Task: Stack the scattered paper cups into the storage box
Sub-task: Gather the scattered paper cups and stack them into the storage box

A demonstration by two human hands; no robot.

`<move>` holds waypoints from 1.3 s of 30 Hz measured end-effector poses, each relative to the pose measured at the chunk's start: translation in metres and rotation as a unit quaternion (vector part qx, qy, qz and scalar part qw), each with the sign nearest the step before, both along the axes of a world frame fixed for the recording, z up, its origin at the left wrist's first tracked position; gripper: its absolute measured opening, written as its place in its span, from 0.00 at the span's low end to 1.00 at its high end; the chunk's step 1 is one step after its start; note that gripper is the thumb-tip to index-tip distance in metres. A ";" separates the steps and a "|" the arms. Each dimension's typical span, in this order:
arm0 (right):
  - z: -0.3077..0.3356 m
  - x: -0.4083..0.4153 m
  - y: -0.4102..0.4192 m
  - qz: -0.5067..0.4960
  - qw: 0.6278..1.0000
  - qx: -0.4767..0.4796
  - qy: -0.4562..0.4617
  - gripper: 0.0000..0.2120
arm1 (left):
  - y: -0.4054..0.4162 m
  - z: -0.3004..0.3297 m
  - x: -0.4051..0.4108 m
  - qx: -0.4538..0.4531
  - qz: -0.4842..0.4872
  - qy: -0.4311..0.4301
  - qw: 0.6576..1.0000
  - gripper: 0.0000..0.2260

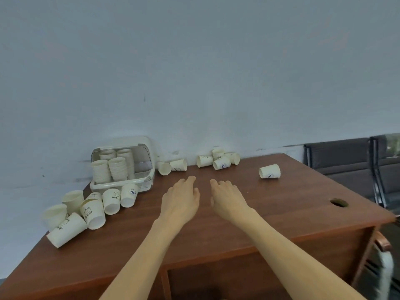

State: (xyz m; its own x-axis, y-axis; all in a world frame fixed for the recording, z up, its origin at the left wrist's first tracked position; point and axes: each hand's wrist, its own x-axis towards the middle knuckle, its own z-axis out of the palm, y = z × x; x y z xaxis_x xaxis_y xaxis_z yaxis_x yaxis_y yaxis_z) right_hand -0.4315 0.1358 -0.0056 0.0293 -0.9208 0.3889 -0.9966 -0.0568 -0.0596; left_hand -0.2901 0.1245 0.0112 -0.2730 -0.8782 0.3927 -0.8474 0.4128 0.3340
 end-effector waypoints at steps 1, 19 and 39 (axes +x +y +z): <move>-0.001 -0.005 0.003 -0.006 1.000 0.003 -0.001 0.14 | 0.000 -0.002 -0.002 0.006 -0.003 -0.002 1.000 0.18; -0.053 -0.141 -0.074 -0.144 0.984 0.096 -0.043 0.13 | -0.136 -0.046 -0.113 0.084 -0.074 -0.080 0.991 0.17; -0.082 -0.291 -0.235 -0.409 0.872 0.006 -0.269 0.13 | -0.319 -0.104 -0.217 0.105 -0.116 -0.131 0.979 0.15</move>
State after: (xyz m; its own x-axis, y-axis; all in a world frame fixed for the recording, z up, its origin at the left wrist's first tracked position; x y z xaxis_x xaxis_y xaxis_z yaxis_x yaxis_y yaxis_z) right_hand -0.7227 -0.0996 -0.0881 -0.8235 -0.5514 0.1334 -0.5302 0.6645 -0.5267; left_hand -0.5066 -0.1946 -0.0931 -0.5415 -0.8346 0.1011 -0.8069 0.5497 0.2162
